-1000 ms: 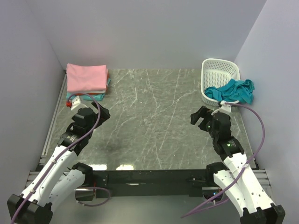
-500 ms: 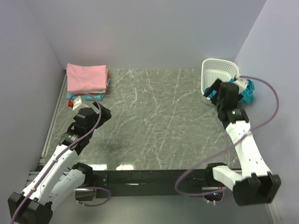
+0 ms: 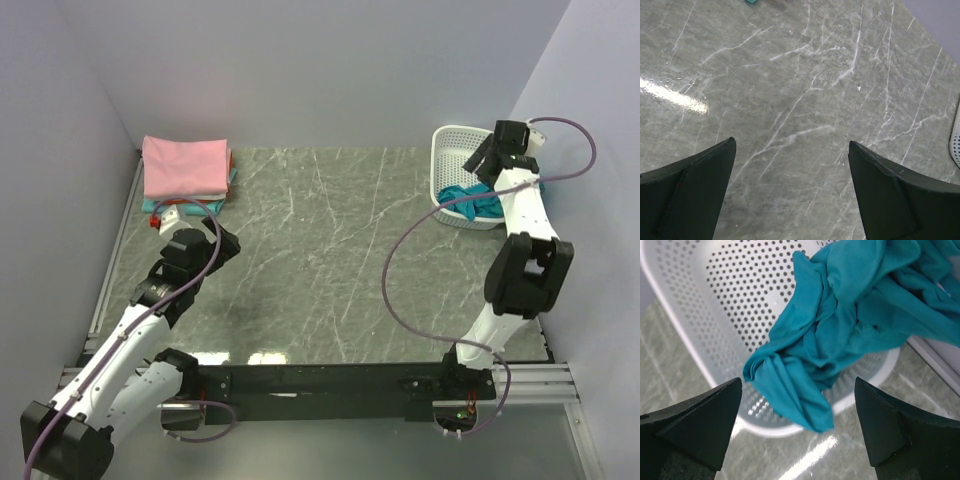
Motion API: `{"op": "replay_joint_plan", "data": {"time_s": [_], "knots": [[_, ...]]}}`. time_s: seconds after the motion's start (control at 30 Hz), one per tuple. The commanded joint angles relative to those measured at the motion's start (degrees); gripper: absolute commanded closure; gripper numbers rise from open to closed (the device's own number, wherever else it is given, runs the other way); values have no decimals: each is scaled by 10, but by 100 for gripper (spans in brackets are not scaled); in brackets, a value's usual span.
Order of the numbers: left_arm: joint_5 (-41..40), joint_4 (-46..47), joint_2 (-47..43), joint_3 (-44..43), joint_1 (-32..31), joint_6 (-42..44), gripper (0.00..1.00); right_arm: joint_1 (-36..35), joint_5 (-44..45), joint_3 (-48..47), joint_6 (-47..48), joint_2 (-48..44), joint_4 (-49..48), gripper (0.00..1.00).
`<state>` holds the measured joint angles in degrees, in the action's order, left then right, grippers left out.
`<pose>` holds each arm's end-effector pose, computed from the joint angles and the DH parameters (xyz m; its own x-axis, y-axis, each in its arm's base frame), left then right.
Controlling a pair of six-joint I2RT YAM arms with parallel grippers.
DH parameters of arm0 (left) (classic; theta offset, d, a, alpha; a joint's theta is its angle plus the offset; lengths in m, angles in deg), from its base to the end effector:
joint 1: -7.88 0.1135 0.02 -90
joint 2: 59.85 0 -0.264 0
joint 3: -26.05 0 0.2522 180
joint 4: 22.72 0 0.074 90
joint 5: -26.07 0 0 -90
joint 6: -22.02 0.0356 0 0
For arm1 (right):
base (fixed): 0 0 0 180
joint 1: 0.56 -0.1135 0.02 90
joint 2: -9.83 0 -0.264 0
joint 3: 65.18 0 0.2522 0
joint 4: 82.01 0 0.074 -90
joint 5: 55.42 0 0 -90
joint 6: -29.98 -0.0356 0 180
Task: Fold and stack the t-shirts
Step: Grab the tshirt from the pile
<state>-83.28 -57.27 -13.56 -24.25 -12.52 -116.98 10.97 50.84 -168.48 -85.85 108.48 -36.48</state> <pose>0.1745 -0.0523 0.2673 -0.3588 -0.6263 -0.6921 -0.3192 0.7791 -0.5396 0.3829 -0.0883 0.3241 -0.4032 0.5091 -0.7604 0.6388 0.7516 0.1645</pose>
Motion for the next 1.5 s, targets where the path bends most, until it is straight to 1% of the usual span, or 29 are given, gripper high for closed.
{"op": "replay_joint_plan", "data": {"time_s": [0.0,0.2,0.37,0.47,0.57,0.77,0.8,0.83,0.87,0.93,0.97,1.03,1.13,1.23,1.33,1.43,1.47], "knots": [[7,23,4,-2,-1,0,0,18,1,-64,15,61,11,1],[-19,8,12,-10,-1,-6,0,32,1,-173,25,179,26,2],[-22,10,21,-12,-2,-3,0,38,1,-213,41,239,2,2],[-22,13,29,-13,-1,-3,1,42,0,-240,36,272,7,4],[-22,15,37,-13,-1,-6,1,47,-21,-245,37,298,8,10],[-24,6,45,-23,-1,-7,1,48,-49,-245,42,320,8,41],[-24,5,45,-23,-1,-7,1,48,-53,-242,42,314,4,55],[-26,3,41,-22,-1,-8,1,48,-62,-238,44,311,-3,64],[-28,1,39,-23,-1,-8,1,48,-68,-231,46,304,-6,78],[-30,1,30,-21,-2,-8,1,48,-72,-227,52,294,-10,89],[-31,-4,28,-22,-1,-10,0,48,-72,-224,53,281,-10,96],[-32,-6,18,-21,-1,-12,1,48,-74,-220,59,266,-7,100],[-31,-10,6,-18,-1,-17,1,47,-96,-207,64,222,-2,100],[-28,-12,-1,-18,-1,-22,1,41,-124,-174,67,155,-14,100],[-16,-14,-4,-21,-1,-25,1,27,-143,-137,70,58,-27,100],[-9,-18,-8,-21,-1,-29,0,10,-165,-132,66,6,-31,100],[-4,-21,-9,-25,-2,-29,1,5,-176,-134,67,-26,-31,100]]}}
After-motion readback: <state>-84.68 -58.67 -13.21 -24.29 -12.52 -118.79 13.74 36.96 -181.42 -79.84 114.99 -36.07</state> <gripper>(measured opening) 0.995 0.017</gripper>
